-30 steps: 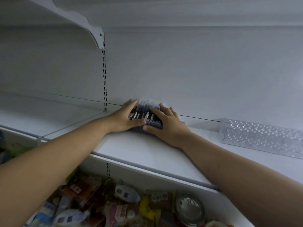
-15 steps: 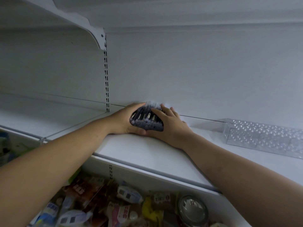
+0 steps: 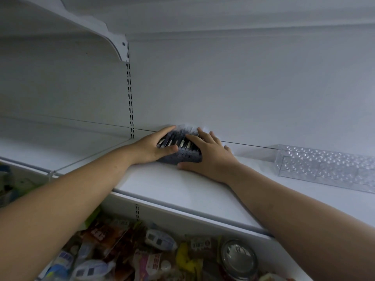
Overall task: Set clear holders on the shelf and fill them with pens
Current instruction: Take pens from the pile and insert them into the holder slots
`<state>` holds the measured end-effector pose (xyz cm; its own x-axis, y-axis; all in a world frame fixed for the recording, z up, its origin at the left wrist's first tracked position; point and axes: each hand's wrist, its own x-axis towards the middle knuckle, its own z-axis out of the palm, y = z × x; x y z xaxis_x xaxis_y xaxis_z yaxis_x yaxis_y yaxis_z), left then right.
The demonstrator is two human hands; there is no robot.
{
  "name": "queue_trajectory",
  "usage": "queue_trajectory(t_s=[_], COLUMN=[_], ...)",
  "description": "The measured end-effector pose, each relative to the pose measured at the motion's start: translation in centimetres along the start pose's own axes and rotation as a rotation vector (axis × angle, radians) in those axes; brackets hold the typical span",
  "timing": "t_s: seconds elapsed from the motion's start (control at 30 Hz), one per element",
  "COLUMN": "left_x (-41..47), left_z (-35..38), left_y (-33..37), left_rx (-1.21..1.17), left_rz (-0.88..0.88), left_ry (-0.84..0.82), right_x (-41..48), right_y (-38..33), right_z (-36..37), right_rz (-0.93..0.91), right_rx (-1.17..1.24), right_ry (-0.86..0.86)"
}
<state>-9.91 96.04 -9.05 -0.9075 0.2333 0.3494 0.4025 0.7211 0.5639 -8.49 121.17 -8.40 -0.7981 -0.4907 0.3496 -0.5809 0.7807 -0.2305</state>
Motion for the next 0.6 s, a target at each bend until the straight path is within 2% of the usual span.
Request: queue_trajectory(t_s=[0.23,0.47,0.6], left_x=[0.0,-0.1,0.2], left_z=[0.2,0.1,0.4], left_y=[0.7,0.6,0.6], left_rx=[-0.015,-0.019,-0.039], left_rz=[-0.019,0.058,0.008], left_ry=[0.030,0.022,0.048], right_x=[0.4,0.7,1.0], right_y=[0.0,-0.7,-0.8], right_z=[0.4,0.4,0.8], right_rz=[0.009,-0.085,-0.054], right_rx=[-0.050,-0.138,-0.149], right_ry=[0.076,0.124,0.106])
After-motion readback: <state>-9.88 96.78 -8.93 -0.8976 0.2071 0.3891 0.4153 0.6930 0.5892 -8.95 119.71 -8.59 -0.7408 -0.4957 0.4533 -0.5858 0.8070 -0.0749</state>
